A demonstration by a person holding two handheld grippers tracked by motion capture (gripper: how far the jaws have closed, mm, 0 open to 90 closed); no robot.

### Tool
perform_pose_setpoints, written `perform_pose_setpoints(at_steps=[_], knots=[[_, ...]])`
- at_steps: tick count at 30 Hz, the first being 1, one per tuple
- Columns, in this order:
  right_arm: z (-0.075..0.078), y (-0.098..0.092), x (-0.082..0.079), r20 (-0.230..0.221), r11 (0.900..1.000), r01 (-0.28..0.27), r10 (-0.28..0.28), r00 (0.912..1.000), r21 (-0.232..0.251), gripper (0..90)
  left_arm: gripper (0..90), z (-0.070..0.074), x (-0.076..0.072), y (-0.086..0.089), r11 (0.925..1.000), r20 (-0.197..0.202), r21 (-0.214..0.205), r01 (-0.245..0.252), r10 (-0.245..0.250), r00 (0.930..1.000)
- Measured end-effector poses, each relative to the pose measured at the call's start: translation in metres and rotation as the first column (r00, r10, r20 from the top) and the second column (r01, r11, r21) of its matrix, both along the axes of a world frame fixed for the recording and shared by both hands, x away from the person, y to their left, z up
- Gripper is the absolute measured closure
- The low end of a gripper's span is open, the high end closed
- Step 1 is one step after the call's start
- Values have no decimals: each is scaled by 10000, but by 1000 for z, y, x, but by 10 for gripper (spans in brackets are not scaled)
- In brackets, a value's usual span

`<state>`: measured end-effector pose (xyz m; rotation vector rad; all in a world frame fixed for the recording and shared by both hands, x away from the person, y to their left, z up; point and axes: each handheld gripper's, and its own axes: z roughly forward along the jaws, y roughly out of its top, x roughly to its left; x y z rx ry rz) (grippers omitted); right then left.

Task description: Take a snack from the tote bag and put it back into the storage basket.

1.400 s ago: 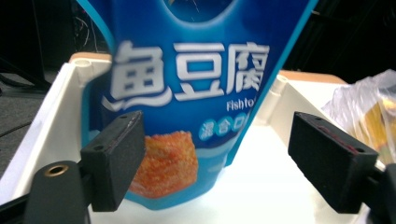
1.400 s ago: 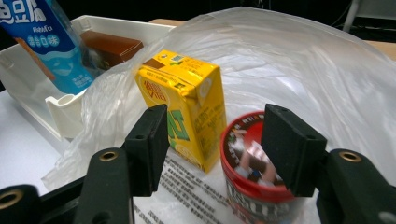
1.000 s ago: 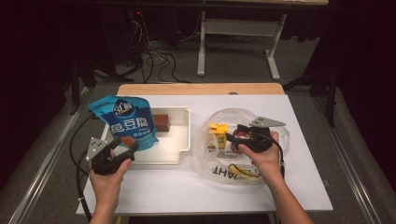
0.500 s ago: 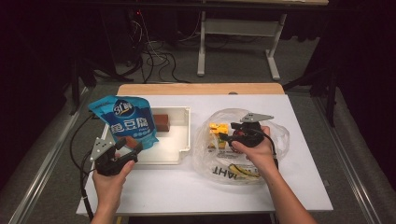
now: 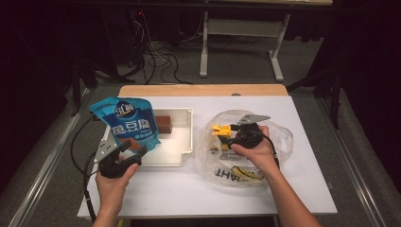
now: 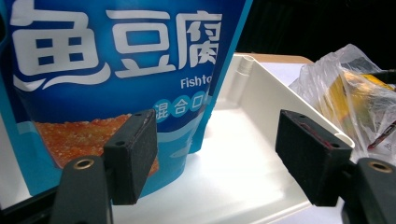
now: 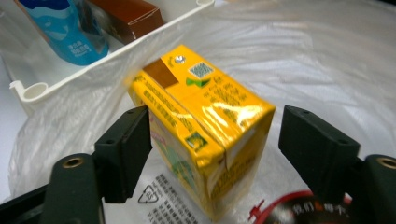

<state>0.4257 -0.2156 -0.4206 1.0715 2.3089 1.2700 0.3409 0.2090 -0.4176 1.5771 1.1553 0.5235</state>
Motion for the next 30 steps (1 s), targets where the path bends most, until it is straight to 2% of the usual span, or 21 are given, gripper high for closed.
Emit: perform_pose_setpoints(at_steps=[3,8,17,20,23,26,28,30], knots=[[4,6,0,248,9998,-167,169,9995,-99,260,301,-1,1,-1,10000,-43,12,97,-97,9999],[0,10,2,275,9988,-407,415,9988,-282,270,302,-2,1,-3,9997,-96,57,222,-222,9997],[2,10,-5,466,9955,-368,410,9981,-868,359,303,-2,1,-4,9997,-153,43,256,-255,9996],[4,9,-11,535,9939,-386,443,9976,-1030,421,304,-2,1,-4,9996,-144,59,267,-266,9995],[4,6,-18,587,9949,-625,672,9960,-798,491,303,-3,2,-4,9995,-200,94,287,-285,9994],[1,4,-16,500,9956,-736,766,9958,-582,474,304,-5,3,-6,9993,-276,98,363,-360,9990],[-3,6,-12,160,9960,-824,830,9964,-331,436,305,-4,2,-8,9991,-248,119,419,-416,9988],[-5,12,-11,167,9952,-770,782,9968,-608,466,306,-4,1,-9,9989,-173,139,451,-449,9988]])
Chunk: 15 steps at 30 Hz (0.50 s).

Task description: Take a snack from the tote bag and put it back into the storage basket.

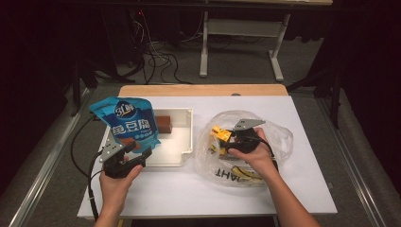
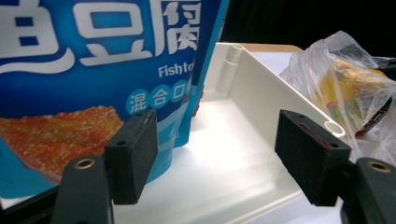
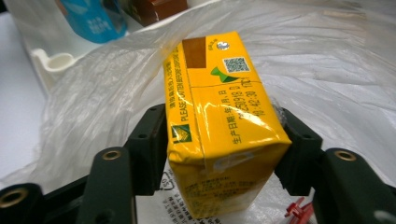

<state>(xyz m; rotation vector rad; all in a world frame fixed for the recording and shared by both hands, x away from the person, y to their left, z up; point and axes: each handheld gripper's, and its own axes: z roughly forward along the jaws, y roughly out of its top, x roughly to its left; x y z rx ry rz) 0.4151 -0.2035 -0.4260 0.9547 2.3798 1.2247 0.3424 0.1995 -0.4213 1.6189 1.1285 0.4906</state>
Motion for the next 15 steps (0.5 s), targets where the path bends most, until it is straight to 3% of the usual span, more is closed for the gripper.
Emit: perform_pose_setpoints(at_steps=[9,15], knots=[[4,-1,-8,-12,9989,410,-411,9992,-220,511,308,0,0,-1,10000,-22,-16,53,-53,10000],[15,-12,-15,-106,9946,1035,-1034,9946,103,510,311,1,0,-5,9999,13,-46,125,-125,9999]])
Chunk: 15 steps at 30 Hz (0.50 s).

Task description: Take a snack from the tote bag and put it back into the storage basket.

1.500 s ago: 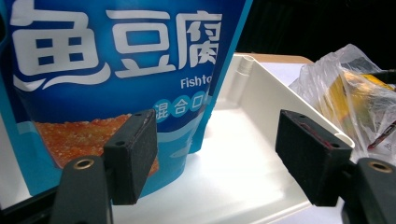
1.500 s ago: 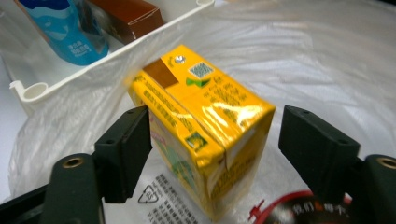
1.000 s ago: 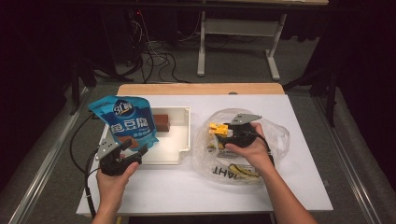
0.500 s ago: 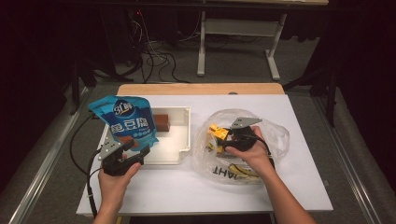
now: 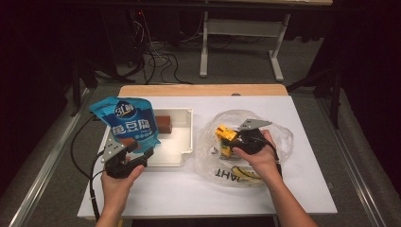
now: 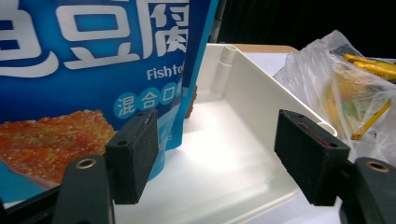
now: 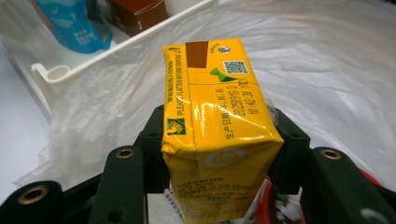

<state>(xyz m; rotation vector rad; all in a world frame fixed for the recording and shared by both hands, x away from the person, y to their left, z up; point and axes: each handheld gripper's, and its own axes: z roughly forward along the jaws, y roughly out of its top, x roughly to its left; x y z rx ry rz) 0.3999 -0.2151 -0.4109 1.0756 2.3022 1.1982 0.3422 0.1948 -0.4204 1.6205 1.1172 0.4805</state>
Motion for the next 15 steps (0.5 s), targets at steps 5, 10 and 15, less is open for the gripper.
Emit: perform_pose_setpoints(at_steps=[5,10,15], knots=[[9,-8,-11,273,9997,94,-101,9996,230,510,315,0,0,-5,9999,-24,-32,115,-115,9999],[20,-12,-23,453,9992,104,-121,9989,381,512,318,1,-2,-18,9993,72,11,363,-363,9993],[29,-18,-35,598,9970,196,-241,9979,748,513,320,3,-1,-35,9969,199,243,746,-751,9970]])
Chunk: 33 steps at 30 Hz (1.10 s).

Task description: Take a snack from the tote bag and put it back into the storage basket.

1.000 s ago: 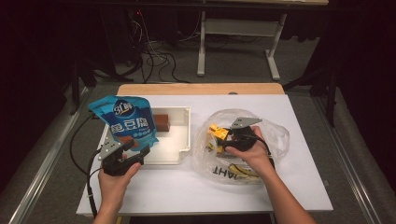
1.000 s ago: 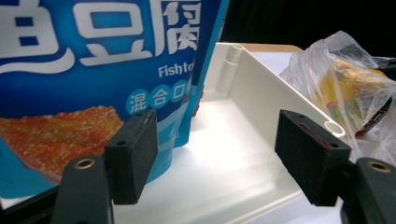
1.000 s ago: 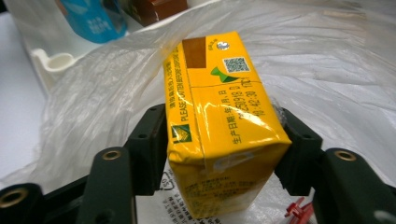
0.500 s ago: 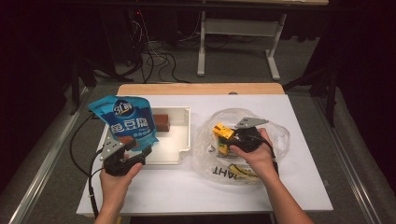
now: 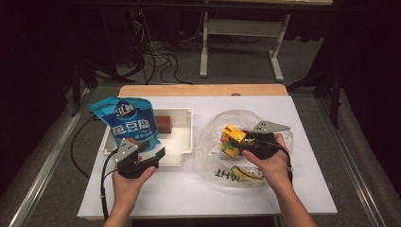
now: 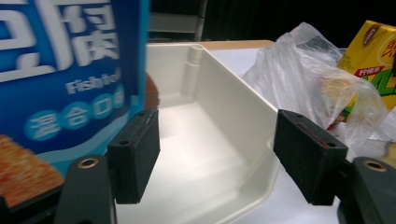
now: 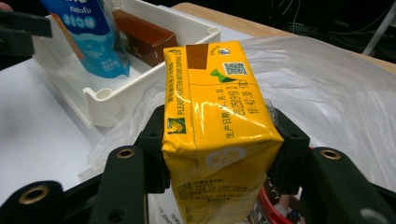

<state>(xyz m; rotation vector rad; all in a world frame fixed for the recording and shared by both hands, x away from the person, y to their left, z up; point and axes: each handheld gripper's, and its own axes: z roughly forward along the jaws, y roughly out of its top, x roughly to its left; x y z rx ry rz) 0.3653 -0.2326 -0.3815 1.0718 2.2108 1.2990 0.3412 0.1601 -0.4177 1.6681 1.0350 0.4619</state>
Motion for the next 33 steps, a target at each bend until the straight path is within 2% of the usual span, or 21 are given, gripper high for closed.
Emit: perform_pose_setpoints(at_steps=[4,9,16,21,25,33], knots=[[4,-5,-7,68,9994,184,-186,9998,289,513,308,0,-1,-13,9998,-35,37,198,-198,9998],[9,-9,-13,16,9988,356,-357,9994,339,513,291,5,-4,-26,9986,69,-127,515,-514,9987],[22,-19,-23,77,9977,435,-440,9990,514,513,266,6,-8,-48,9935,73,201,1119,-1120,9937],[28,-20,-32,112,9977,381,-388,9992,559,513,257,6,-11,-67,9873,88,241,1570,-1572,9875],[32,-20,-39,161,9975,293,-304,9994,650,514,240,4,-14,-83,9798,131,529,1928,-1937,9810],[34,-15,-46,160,9974,189,-200,9997,701,513,235,4,-20,-106,9637,165,502,2624,-2635,9645]])
